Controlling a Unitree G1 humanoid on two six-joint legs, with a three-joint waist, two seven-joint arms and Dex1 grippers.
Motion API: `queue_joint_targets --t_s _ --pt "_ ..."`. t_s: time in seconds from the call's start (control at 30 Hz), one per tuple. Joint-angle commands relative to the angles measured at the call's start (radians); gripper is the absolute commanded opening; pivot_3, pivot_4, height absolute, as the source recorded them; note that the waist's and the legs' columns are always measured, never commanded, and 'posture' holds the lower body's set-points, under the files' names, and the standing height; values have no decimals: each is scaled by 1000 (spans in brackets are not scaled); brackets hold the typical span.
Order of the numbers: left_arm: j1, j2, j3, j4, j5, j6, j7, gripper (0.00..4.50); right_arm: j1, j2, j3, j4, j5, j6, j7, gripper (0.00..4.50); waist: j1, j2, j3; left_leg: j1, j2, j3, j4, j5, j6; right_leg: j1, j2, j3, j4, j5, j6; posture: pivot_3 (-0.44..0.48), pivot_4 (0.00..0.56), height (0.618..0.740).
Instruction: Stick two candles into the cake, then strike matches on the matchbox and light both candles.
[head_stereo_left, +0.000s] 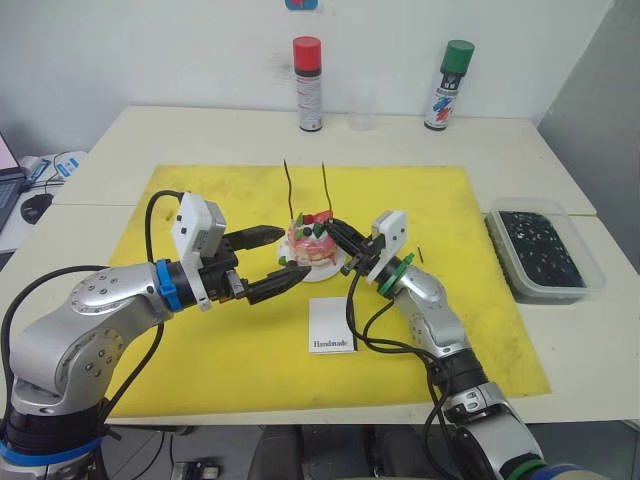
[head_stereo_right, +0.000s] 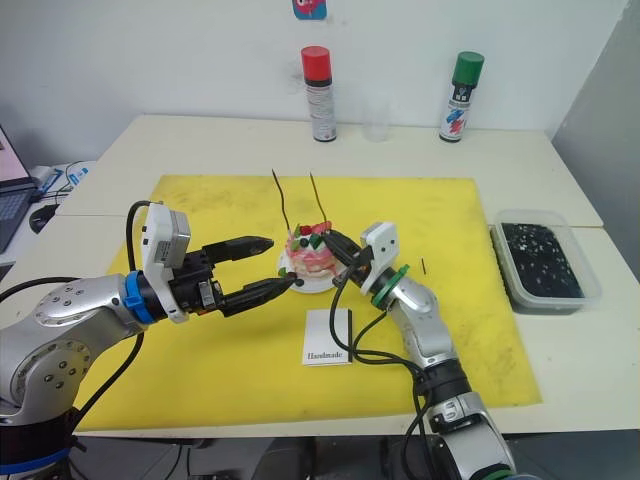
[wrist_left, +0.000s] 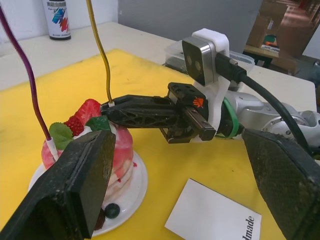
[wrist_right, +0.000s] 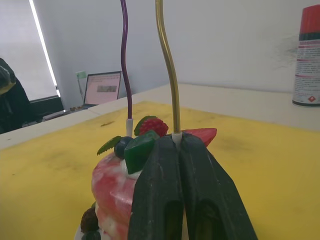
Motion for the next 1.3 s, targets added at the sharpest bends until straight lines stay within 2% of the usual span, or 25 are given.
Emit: queue_joint_targets --t_s 0.03,0.37,0.47,0.67,0.93,1.3 --pt "0 3 0 -32 -1 -20 -4 4500 13 9 5 50 -19 -27 6 28 0 0 0 0 0 0 0 0 0 0 0 0 0 0 0 0 150 740" --pt "15 -5 -14 -35 10 -36 -4 4500 6 23 1 37 4 -21 29 28 -1 0 0 2 0 0 0 0 0 0 0 0 4 -1 -1 0 150 740" --pt "20 -8 -28 -37 17 -45 -5 4500 -6 25 -26 -4 36 19 12 686 -1 0 0 2 0 0 0 0 0 0 0 0 4 -1 -2 0 150 740" --pt "26 -11 -37 -27 32 -50 -5 4500 -12 -4 -40 -141 74 120 22 2754 -1 0 0 1 0 0 0 0 0 -1 0 0 4 -2 -3 0 150 740" --pt "51 9 -18 -1 30 -39 -26 4500 31 -90 -13 -347 89 265 52 2754 0 1 0 1 0 0 -1 0 0 -1 0 0 4 -3 -3 0 150 740" --pt "77 22 -22 -12 44 -47 -55 4500 33 -94 -16 -415 107 442 -20 2754 0 1 0 1 0 0 -1 0 0 -1 0 0 4 -4 -4 0 150 740"
